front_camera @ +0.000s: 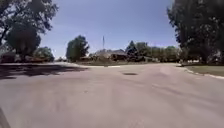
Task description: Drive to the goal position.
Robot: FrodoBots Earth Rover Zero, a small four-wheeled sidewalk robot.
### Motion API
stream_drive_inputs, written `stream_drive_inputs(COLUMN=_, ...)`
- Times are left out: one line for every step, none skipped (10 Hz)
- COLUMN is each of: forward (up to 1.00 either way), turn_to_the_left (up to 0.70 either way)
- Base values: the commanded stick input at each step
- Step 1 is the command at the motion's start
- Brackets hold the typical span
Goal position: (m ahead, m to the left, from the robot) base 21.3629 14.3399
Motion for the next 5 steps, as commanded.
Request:
stream_drive_inputs(forward=0.70, turn_to_the_left=0.00)
stream_drive_inputs(forward=0.70, turn_to_the_left=0.00)
stream_drive_inputs(forward=0.70, turn_to_the_left=0.00)
stream_drive_inputs(forward=0.70, turn_to_the_left=0.00)
stream_drive_inputs(forward=0.70, turn_to_the_left=0.00)
